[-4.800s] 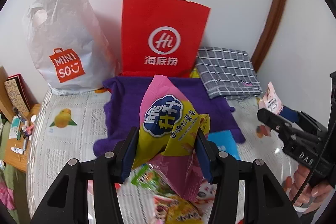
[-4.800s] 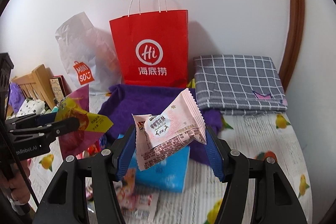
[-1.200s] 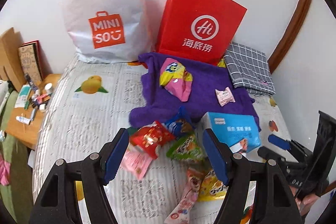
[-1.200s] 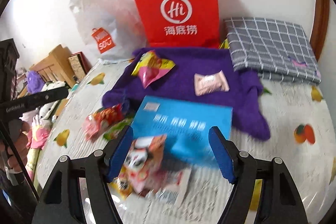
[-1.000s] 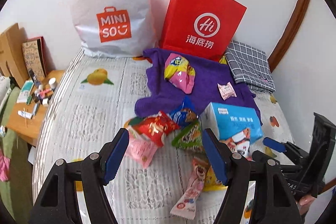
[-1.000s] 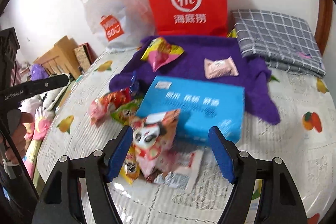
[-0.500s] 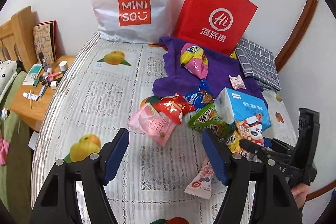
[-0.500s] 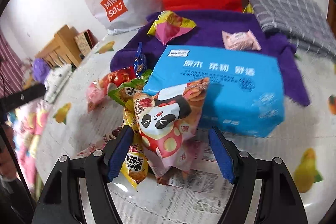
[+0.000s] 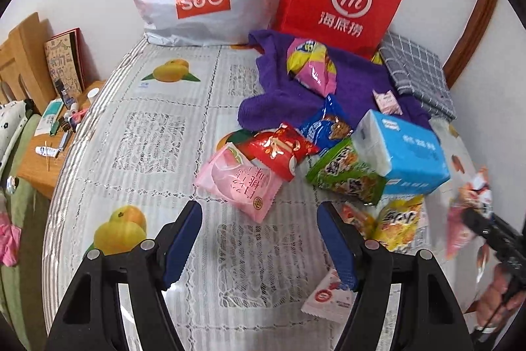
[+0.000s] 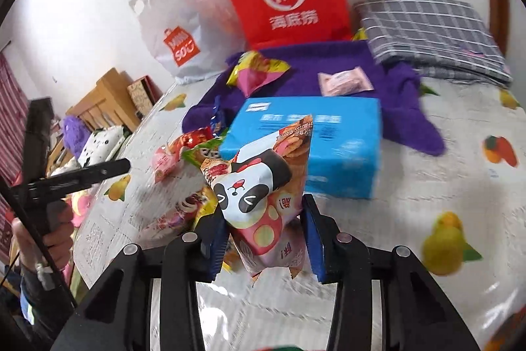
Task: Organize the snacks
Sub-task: 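Move the left gripper down to the pink peach-flavour pastry bag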
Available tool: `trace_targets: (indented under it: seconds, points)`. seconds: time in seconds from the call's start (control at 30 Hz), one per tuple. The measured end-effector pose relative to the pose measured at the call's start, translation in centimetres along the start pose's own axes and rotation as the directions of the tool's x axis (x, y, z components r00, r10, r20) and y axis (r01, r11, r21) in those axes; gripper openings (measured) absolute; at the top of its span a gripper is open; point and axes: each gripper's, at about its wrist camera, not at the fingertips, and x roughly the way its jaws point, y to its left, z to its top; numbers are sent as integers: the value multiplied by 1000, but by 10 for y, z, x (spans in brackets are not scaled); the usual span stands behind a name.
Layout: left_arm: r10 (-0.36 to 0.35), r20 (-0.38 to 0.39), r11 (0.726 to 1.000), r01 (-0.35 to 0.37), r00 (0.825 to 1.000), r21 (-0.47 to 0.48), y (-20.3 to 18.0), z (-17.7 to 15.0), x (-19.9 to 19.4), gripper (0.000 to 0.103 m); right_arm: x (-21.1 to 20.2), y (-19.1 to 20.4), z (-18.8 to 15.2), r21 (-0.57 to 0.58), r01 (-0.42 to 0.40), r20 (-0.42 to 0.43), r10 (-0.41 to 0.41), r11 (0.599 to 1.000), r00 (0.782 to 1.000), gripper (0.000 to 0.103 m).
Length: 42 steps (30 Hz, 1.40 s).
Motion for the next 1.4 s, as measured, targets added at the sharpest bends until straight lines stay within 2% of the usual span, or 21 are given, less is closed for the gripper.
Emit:
trace_targets:
  seconds: [0.13, 0.33, 0.67, 0.97, 1.03, 1.07, 1.1, 1.23, 1.3, 1.4]
  points:
    - [37, -21, 999, -36, 999, 31, -2, 3, 17, 70, -10, -15, -13, 8, 40, -10, -40, 999, 999, 41]
    - [70, -56, 995, -66, 996, 69, -5, 4, 42, 70, 3, -31, -29, 33, 57, -54, -55, 998, 997, 41]
    - [136, -34, 980, -130, 990, 150, -4, 14, 63, 70, 22, -41, -35, 45, 79, -78, -75, 996, 994, 42]
    - [113, -34, 980, -106, 993, 167, -4, 23, 76, 70, 32, -42, -37, 47, 100, -106, -95, 994, 990, 45]
    - [106, -28, 981, -100, 994, 165, -4, 23, 75, 66, 33, -41, -37, 44, 103, -103, -98, 994, 990, 45]
    - [100, -23, 982, -95, 995, 165, -4, 23, 75, 57, 33, -41, -37, 44, 104, -103, -99, 994, 990, 45]
    - [98, -20, 982, -93, 995, 166, -3, 22, 73, 53, 33, -41, -37, 44, 105, -103, -100, 993, 990, 45]
    - [65, -23, 986, -61, 998, 158, -1, 19, 67, 50, 31, -41, -37, 48, 107, -102, -102, 993, 990, 45]
    - [56, -23, 987, -52, 998, 155, -1, 16, 63, 42, 30, -40, -37, 50, 104, -100, -99, 993, 990, 44]
    - [19, -30, 990, -14, 999, 141, -1, 11, 56, 41, 26, -39, -39, 52, 97, -99, -91, 994, 991, 43]
